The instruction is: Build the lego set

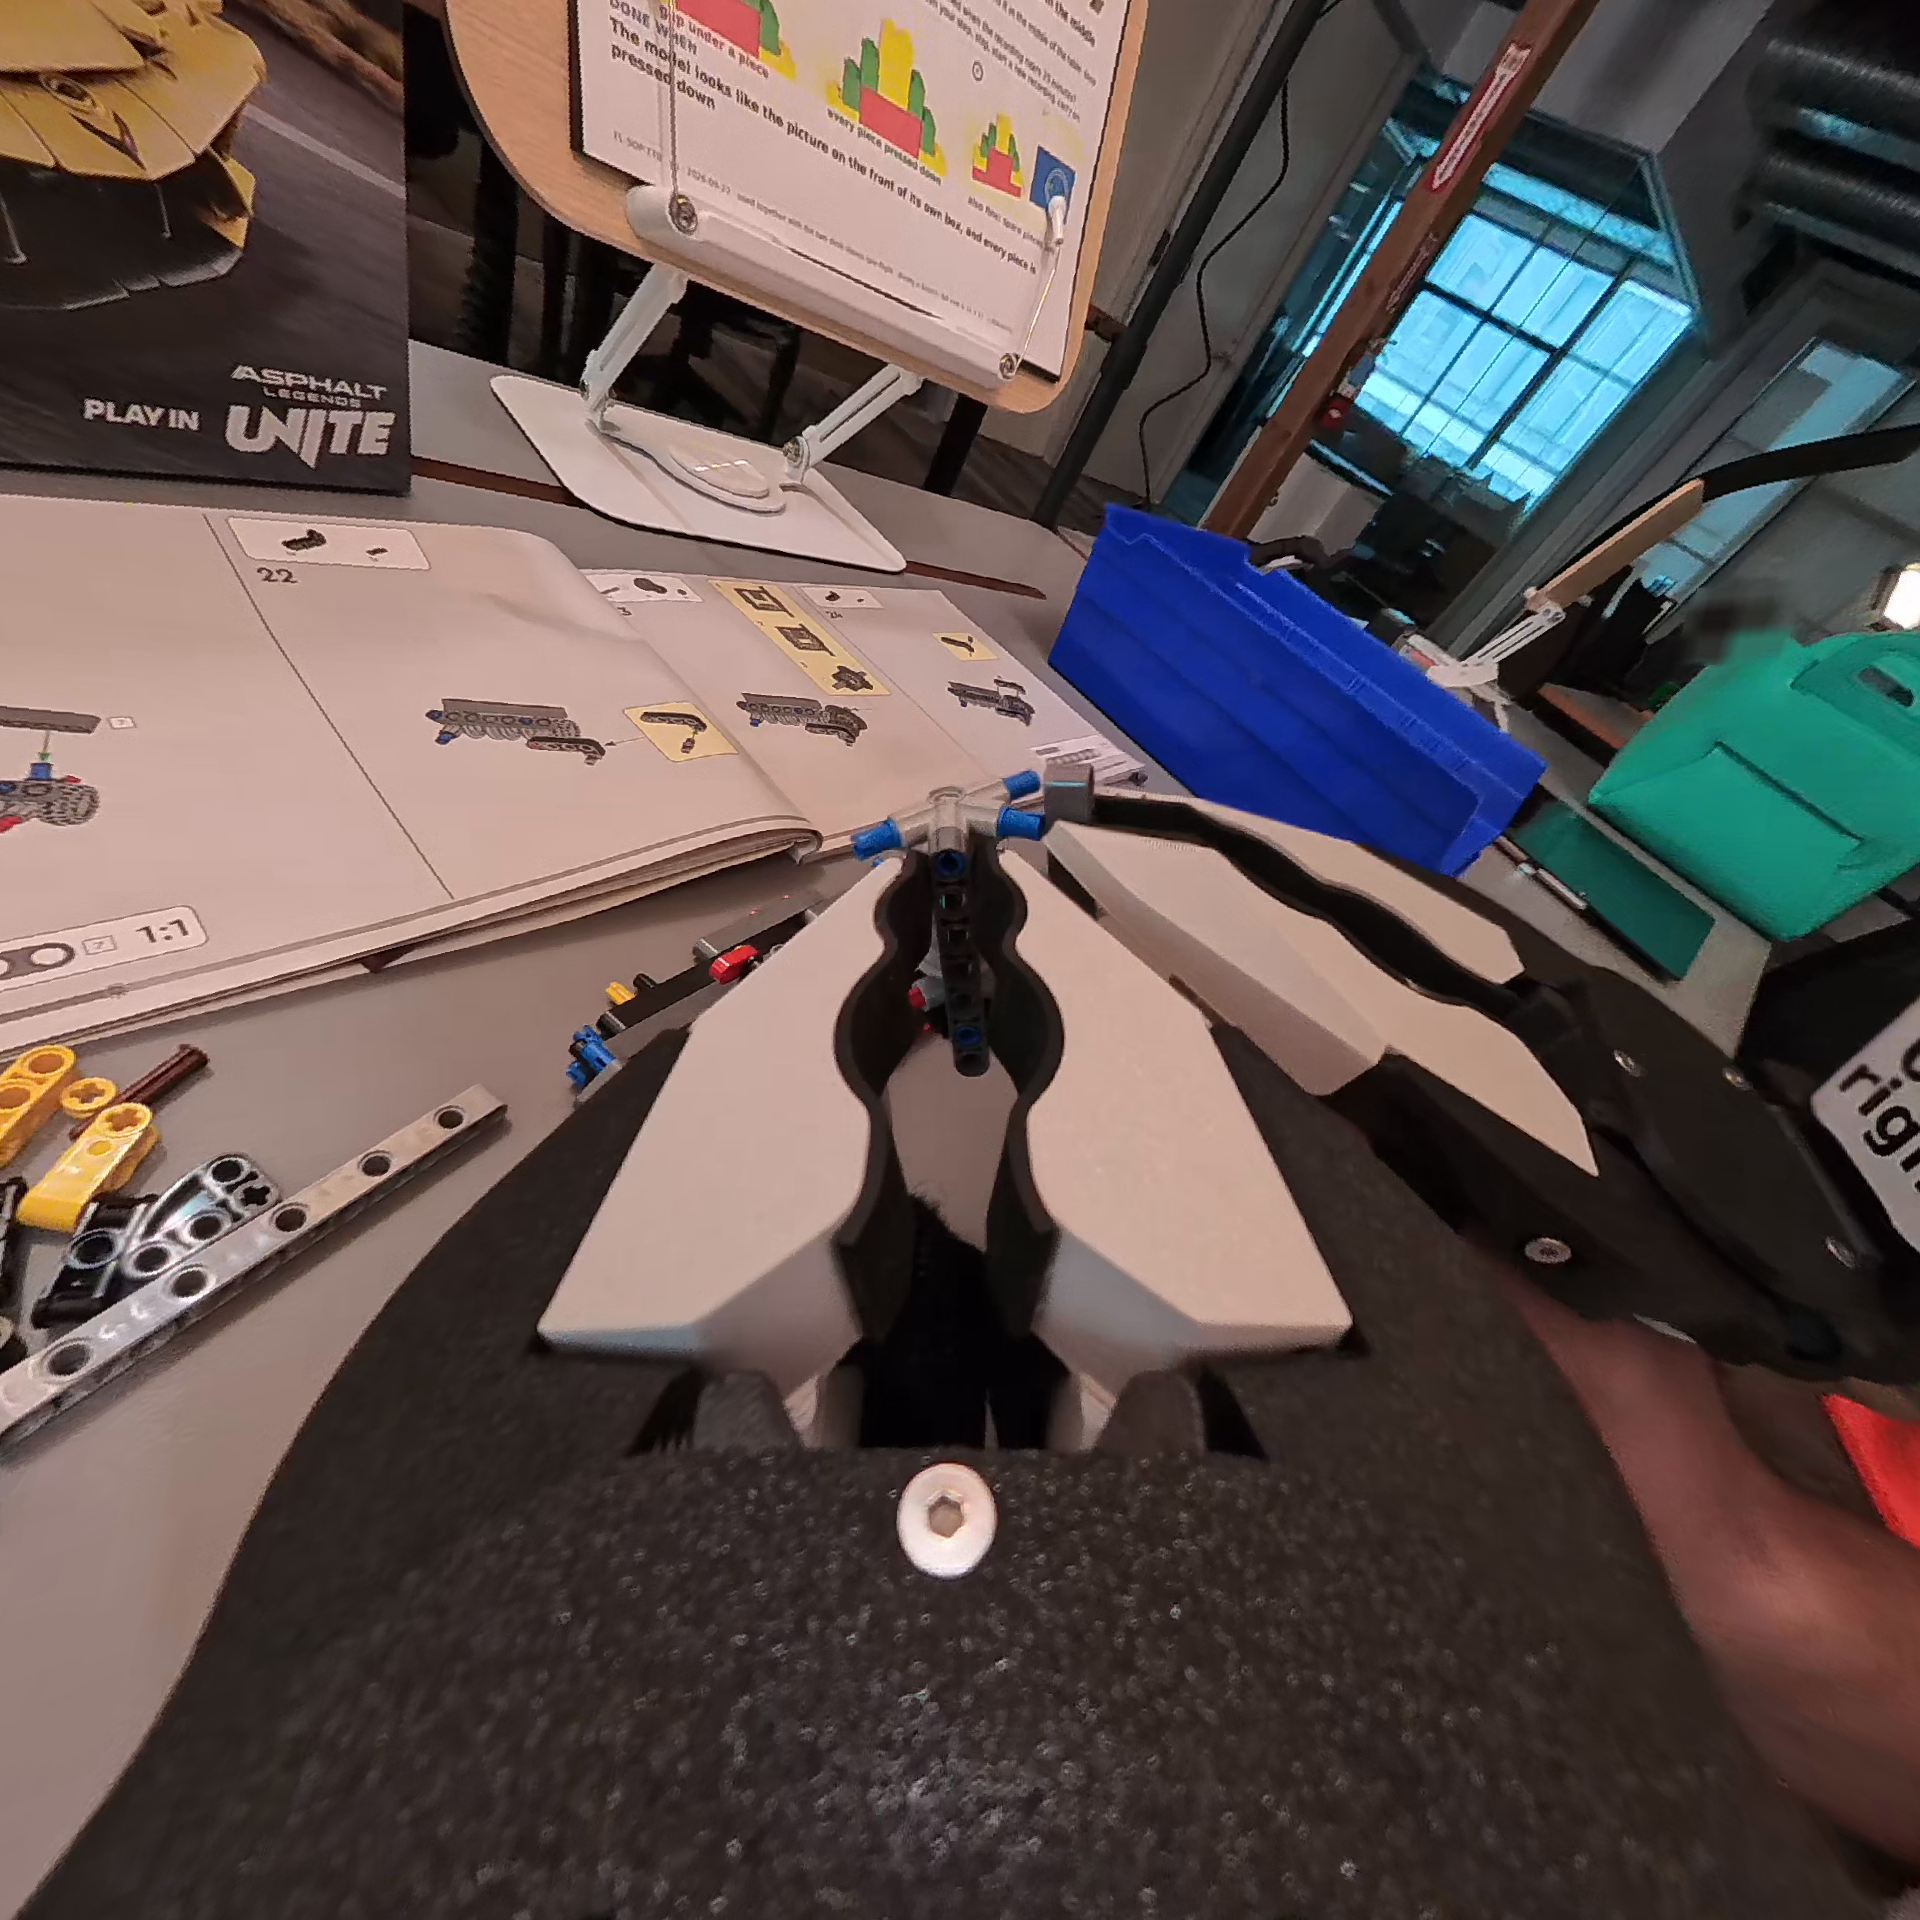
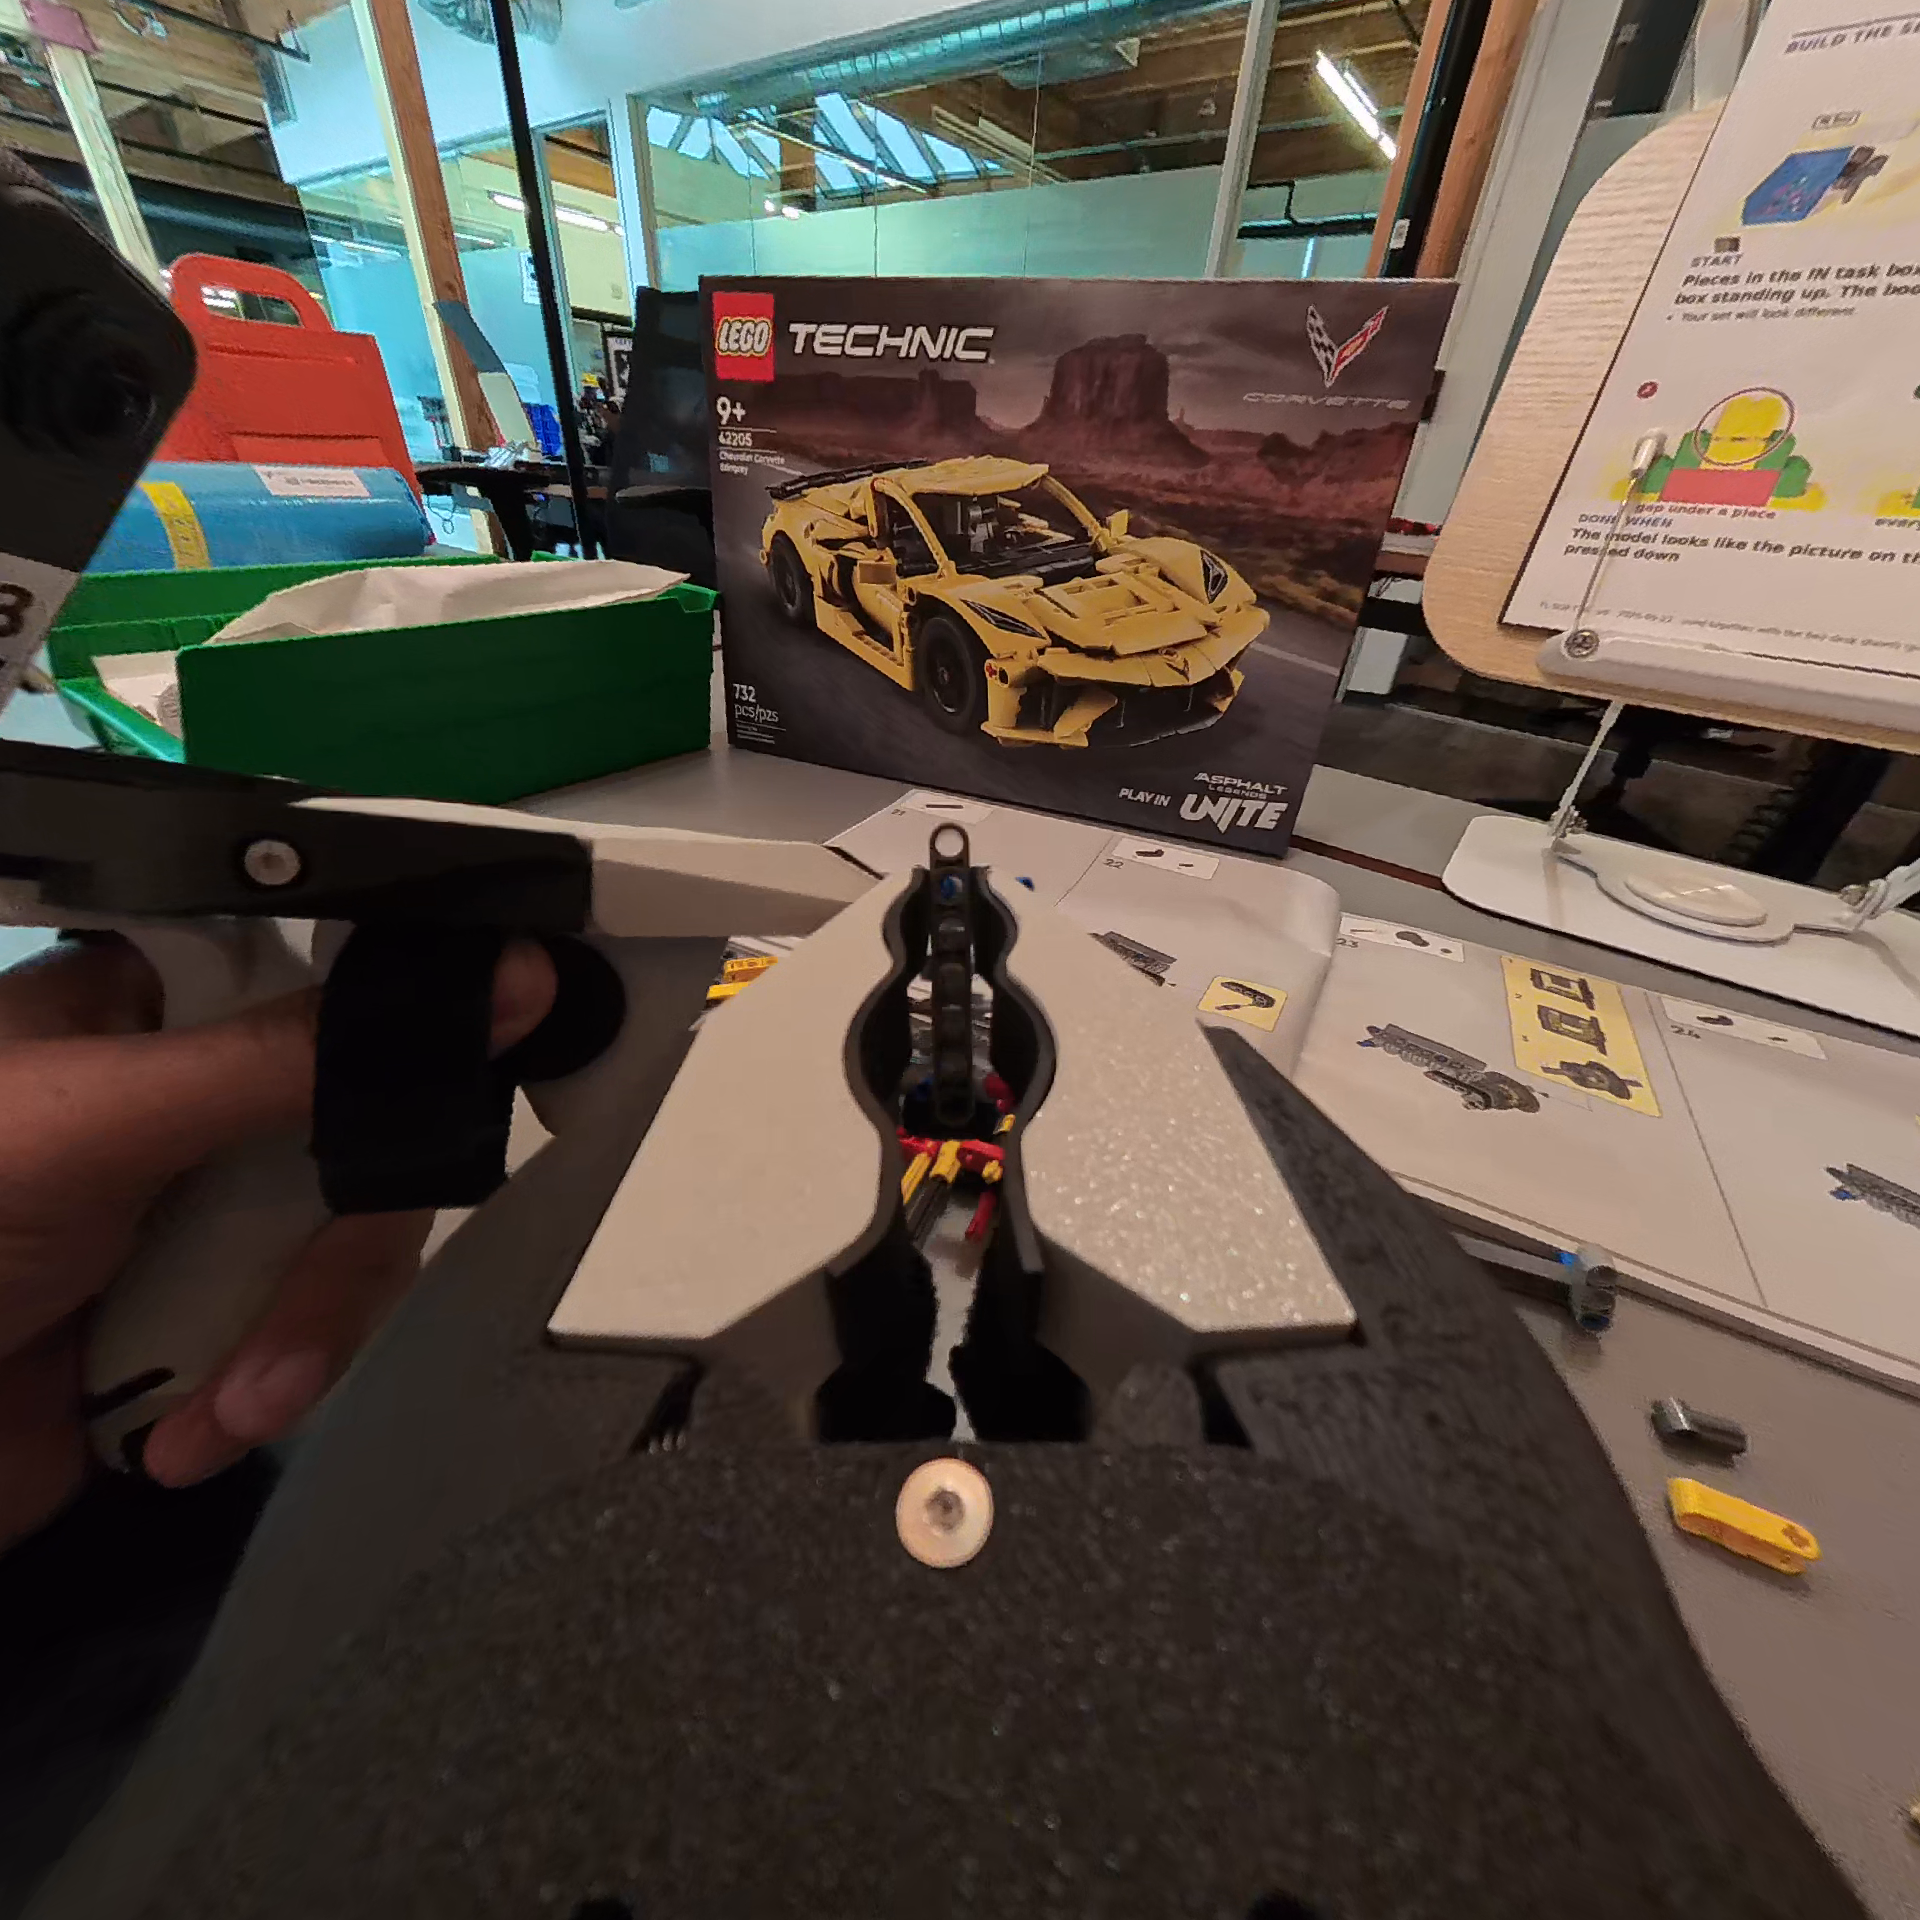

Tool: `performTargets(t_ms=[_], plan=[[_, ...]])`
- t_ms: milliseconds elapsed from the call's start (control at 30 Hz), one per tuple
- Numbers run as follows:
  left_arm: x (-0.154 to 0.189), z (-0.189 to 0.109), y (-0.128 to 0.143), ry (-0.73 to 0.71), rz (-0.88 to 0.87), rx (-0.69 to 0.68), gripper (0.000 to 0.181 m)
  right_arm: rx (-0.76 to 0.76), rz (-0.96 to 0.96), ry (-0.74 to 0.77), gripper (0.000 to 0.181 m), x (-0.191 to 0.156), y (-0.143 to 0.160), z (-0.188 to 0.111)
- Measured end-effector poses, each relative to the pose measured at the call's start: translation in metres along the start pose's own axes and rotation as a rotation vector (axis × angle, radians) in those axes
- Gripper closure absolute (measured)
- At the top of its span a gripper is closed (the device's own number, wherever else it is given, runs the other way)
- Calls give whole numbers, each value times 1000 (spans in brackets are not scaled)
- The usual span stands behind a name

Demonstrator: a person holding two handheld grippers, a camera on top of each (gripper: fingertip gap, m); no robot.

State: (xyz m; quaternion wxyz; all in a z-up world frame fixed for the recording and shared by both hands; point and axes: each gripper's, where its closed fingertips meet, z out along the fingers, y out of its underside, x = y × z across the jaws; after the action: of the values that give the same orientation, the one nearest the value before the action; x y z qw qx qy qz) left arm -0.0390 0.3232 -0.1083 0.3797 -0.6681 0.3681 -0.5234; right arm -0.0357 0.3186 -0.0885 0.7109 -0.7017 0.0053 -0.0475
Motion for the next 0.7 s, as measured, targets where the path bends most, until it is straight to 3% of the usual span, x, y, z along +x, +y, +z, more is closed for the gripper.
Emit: performTargets(t_ms=[700], plan=[[4, -2, -2, -34, 67, -25, 174, 33, 73, -52, 175, -3, -4, -2]])
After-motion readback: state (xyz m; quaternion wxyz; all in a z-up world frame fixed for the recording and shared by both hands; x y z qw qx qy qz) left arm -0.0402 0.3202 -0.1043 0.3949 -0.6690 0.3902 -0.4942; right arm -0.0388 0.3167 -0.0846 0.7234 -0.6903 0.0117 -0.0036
